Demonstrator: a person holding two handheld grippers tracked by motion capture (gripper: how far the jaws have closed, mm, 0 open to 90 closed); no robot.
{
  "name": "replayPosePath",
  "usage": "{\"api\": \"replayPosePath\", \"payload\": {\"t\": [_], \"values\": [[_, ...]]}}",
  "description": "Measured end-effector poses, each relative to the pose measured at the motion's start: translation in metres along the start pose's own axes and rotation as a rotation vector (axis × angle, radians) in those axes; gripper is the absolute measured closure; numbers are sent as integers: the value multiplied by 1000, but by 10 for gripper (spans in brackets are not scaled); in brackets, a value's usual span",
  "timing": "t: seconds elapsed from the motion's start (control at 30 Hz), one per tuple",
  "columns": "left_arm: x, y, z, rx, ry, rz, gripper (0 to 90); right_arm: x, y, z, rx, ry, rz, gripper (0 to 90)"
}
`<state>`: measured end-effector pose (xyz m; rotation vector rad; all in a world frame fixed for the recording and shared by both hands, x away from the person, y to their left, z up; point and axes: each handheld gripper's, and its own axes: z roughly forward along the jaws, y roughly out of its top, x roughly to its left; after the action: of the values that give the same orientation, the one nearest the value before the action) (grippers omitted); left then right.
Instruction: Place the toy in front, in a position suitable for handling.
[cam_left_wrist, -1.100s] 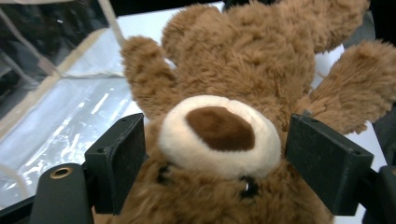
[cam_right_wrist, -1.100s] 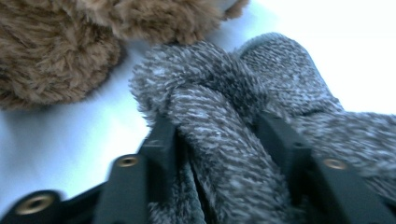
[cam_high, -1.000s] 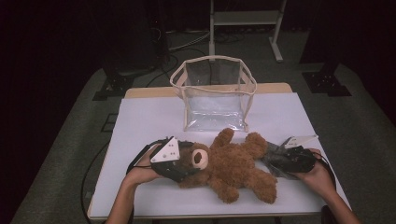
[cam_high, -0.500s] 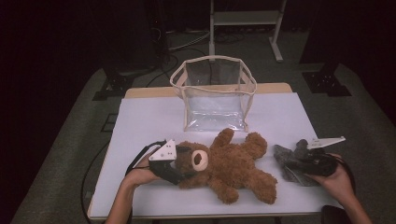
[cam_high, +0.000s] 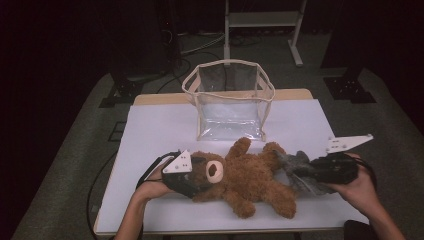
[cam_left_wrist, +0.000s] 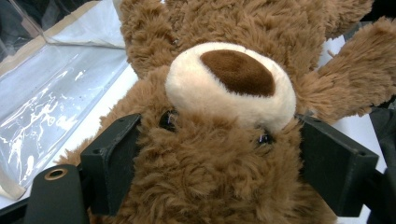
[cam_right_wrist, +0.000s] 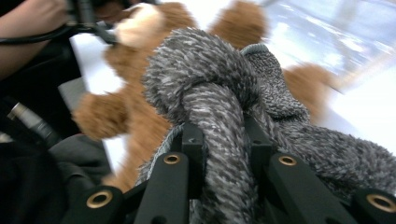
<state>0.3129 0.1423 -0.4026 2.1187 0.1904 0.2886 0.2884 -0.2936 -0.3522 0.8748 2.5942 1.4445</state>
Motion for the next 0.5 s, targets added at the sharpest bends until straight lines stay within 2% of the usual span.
{"api": "replayPosePath", "payload": {"t": [0.23, 0.3, 0.37, 0.5], "values": [[-1, 2, 0, 17, 7, 15, 180, 28, 37, 50, 64, 117, -134, 752], [-1, 3, 0, 21, 8, 18, 180, 32, 44, 63, 79, 140, -153, 752], [-1, 3, 0, 21, 8, 14, 180, 35, 49, 74, 89, 151, -170, 750], [-1, 2, 0, 18, 7, 4, 180, 38, 54, 84, 114, 152, -193, 739]]}}
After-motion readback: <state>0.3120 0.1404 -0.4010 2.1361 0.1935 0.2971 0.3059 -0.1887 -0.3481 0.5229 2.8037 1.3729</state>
